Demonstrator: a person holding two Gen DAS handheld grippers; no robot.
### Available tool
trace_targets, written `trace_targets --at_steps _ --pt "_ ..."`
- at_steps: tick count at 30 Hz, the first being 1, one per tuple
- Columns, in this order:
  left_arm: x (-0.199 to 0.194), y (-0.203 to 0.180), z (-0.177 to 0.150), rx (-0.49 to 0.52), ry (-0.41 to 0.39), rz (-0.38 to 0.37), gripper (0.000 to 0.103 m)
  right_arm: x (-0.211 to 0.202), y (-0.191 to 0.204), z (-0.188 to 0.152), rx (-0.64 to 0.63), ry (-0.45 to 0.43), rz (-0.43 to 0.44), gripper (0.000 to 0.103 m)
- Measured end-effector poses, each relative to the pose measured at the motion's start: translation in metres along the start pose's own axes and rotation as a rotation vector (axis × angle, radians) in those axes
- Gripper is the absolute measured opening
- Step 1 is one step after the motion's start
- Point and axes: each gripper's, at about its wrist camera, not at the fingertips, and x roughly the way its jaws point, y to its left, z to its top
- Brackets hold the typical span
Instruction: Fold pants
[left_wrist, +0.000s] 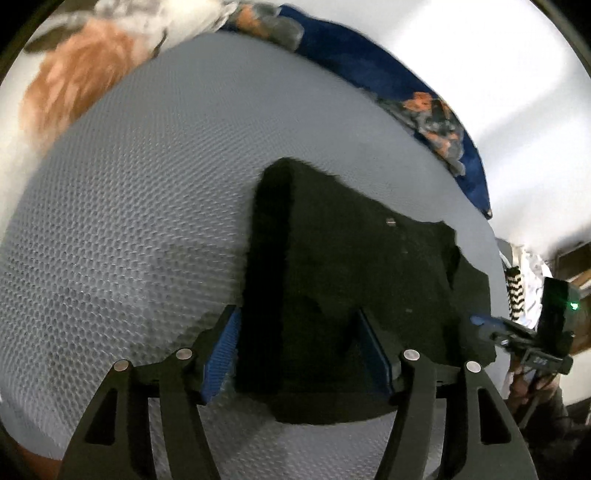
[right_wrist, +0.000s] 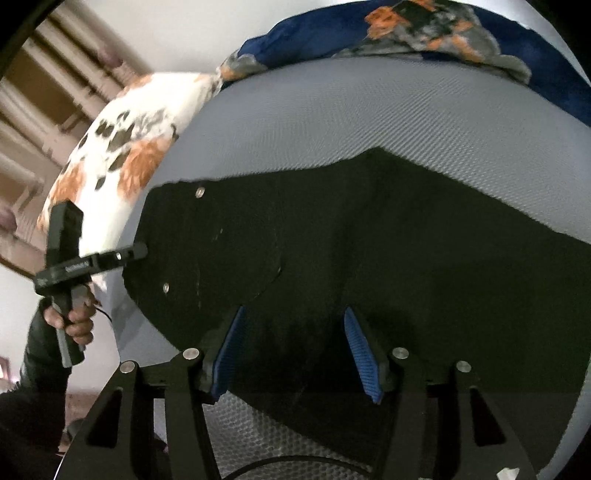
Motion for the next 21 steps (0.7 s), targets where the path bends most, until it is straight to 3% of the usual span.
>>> trace_targets --at_steps 13,17,21 --pt "0.030 0.023 0.043 0.099 0.210 -0.323 0.064 -0.011 -0.011 0.012 0.127 -0.029 -0.070 0.054" --pt "0.040 0.028 0.055 0.064 0.216 -0.406 0.064 -0.010 -0.010 0.013 0.127 -0.034 -0.082 0.054" --pt "0.051 0.012 0.055 0.044 0.185 -0.431 0.064 -0.014 -0.008 0.014 0.121 -0.052 -0.071 0.054"
